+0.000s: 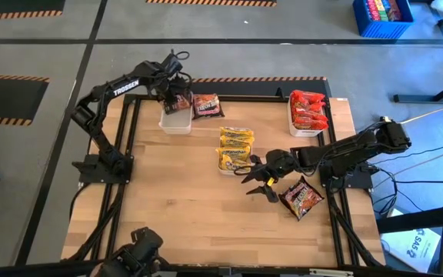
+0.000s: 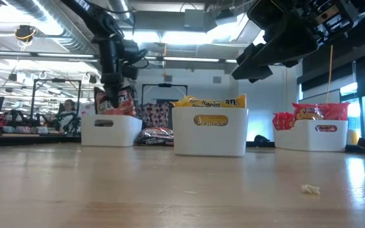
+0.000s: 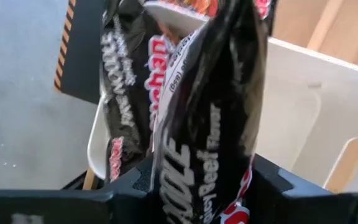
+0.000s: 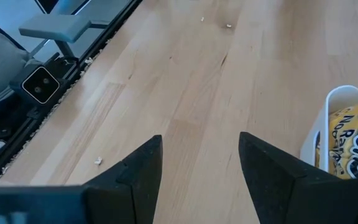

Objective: Sort Maruchan noodles
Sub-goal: Put the black noodle pack into the white left bin

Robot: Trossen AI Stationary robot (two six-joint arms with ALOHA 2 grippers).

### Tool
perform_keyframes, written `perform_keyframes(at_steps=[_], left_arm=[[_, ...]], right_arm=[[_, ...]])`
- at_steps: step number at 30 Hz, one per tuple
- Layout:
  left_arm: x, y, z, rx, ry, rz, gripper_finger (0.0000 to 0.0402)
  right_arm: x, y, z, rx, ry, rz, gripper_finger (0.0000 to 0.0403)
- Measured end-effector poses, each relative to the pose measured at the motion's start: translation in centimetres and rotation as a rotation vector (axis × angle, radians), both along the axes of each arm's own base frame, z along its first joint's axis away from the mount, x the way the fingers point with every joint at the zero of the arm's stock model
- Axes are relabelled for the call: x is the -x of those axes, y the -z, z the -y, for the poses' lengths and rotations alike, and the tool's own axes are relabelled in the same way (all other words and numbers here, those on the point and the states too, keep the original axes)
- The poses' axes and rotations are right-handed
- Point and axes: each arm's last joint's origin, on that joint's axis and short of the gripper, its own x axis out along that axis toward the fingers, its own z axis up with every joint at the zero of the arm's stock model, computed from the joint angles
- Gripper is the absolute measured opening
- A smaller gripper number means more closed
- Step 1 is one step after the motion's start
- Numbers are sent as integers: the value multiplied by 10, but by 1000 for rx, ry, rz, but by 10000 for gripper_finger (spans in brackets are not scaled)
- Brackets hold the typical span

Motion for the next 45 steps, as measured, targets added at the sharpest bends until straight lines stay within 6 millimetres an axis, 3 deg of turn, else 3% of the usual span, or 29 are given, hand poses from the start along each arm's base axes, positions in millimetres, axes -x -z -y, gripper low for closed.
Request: perform_keyframes(at_steps=[11,24,37,45], left_arm=[[-1,4,-2,-13,25,-9,143],[-17,51,-12,97,78,-99,143],[-27,51,-13,15,136,-109,197],[-28,46,-7,-65,98,-239,213]], right_arm=[[0,0,0,5,8,3,193],[0,0,0,5,8,3,193],[0,0,0,6,8,3,193],[0,0,0,6,9,4,193]])
